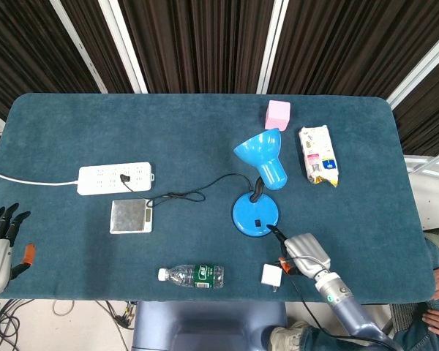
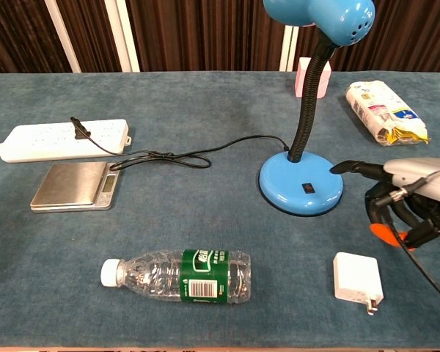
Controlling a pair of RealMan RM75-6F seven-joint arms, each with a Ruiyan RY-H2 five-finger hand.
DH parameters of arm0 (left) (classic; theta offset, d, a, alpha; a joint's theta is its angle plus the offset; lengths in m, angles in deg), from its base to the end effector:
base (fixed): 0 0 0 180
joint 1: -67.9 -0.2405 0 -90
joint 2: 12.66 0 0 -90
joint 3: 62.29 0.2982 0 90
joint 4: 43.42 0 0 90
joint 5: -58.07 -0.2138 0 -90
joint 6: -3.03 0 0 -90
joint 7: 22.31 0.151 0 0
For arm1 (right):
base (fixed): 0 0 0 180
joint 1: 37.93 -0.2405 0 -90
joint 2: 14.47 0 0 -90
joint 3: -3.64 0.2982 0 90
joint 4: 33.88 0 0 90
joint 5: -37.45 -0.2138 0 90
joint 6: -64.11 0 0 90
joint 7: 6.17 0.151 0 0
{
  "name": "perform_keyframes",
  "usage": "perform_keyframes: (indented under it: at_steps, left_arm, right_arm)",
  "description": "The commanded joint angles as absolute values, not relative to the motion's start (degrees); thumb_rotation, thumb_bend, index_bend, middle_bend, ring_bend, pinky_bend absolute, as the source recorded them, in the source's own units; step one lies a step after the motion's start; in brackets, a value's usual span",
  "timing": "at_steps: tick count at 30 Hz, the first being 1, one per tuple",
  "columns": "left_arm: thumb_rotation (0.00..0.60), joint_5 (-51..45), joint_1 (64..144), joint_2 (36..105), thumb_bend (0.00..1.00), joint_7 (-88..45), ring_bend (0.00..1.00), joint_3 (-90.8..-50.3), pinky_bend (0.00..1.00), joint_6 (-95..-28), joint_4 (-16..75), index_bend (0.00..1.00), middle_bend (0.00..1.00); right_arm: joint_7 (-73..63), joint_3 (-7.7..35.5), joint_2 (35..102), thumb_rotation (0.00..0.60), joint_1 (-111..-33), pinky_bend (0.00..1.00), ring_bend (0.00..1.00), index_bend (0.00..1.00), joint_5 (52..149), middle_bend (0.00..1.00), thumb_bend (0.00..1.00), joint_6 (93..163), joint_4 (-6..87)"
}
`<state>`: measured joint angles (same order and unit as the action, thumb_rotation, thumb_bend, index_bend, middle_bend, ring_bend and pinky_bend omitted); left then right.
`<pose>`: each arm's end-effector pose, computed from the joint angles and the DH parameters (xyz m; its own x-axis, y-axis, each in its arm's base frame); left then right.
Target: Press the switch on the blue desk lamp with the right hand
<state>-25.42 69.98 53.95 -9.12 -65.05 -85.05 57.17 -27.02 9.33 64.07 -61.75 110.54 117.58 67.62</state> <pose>-0.3299 0.1724 0.1561 0.4338 -0.0056 0.9010 0.8988 0.0723 -0.4323 -0.2382 -0.2645 0.0088 0.3984 -0.4320 0.8091 -0.9072 -0.3156 0.2782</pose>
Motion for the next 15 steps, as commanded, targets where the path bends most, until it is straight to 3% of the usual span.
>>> perform_keyframes:
  at_steps: [1, 15]
  left_arm:
    - [0.600, -25.45, 69.98, 53.93, 0.47, -9.12, 0.00, -65.06, 0.00, -85.08, 57.20, 0.17, 0.04]
    - [0.600, -25.27, 69.96, 53.87, 0.47, -9.26, 0.00, -65.10, 0.00, -85.05, 57.21, 0.17, 0.04]
  right_arm:
    - [-30.01, 10.29, 65.85, 0.600, -63.79, 0.78, 0.71, 0.00, 106.72, 0.58, 0.52, 116.11, 66.95]
    - [-36.53, 10.16, 68.94, 0.600, -68.82, 0.86, 0.71, 0.00, 96.31, 0.58, 0.52, 115.02, 65.40]
